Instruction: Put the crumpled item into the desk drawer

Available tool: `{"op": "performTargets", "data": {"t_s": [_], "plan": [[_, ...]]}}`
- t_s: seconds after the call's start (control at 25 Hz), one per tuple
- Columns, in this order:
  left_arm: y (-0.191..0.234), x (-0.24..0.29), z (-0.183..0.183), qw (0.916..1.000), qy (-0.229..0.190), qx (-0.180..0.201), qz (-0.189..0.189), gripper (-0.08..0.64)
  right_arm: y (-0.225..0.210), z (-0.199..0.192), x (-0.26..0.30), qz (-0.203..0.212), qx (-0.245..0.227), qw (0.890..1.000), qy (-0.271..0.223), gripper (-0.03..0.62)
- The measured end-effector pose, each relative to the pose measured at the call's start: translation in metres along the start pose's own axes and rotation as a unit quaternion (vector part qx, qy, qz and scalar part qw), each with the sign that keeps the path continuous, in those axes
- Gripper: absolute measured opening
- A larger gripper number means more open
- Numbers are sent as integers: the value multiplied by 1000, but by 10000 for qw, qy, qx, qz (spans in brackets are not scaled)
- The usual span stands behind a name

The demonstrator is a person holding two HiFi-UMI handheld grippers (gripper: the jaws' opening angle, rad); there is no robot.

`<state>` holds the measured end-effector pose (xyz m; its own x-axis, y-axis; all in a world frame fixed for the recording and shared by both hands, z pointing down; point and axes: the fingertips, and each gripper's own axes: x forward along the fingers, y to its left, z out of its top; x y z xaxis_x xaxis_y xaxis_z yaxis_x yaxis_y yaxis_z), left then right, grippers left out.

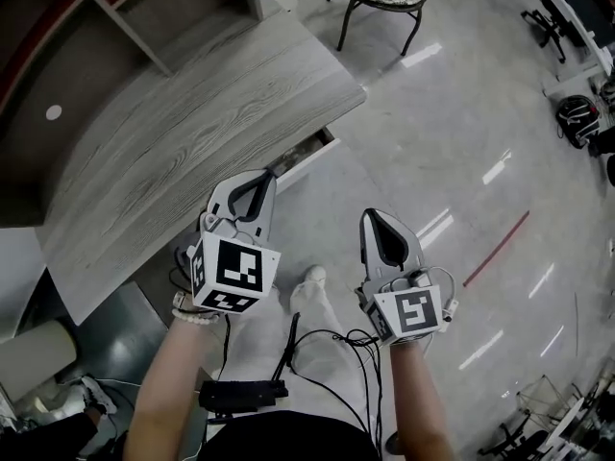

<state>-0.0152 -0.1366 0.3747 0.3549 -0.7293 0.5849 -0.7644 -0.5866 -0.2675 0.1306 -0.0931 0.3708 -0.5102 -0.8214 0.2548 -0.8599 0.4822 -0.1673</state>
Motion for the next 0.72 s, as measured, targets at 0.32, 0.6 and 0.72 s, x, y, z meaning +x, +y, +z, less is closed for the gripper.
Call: {"op": "performTargets", "data": {"t_s": [0.32, 0.6, 0.72], "plan": [[21, -72, 53, 9936, -1130, 33, -88, 6, 22, 56, -26, -319, -438, 9981, -291, 9], [40, -126, 98, 9766, -2144, 67, -187, 6, 41, 101, -45, -536, -642, 9943, -668, 9], [47, -149, 107, 9690, -2464, 1, -175, 6, 54, 124, -52, -554, -807, 9911, -901, 9]]}}
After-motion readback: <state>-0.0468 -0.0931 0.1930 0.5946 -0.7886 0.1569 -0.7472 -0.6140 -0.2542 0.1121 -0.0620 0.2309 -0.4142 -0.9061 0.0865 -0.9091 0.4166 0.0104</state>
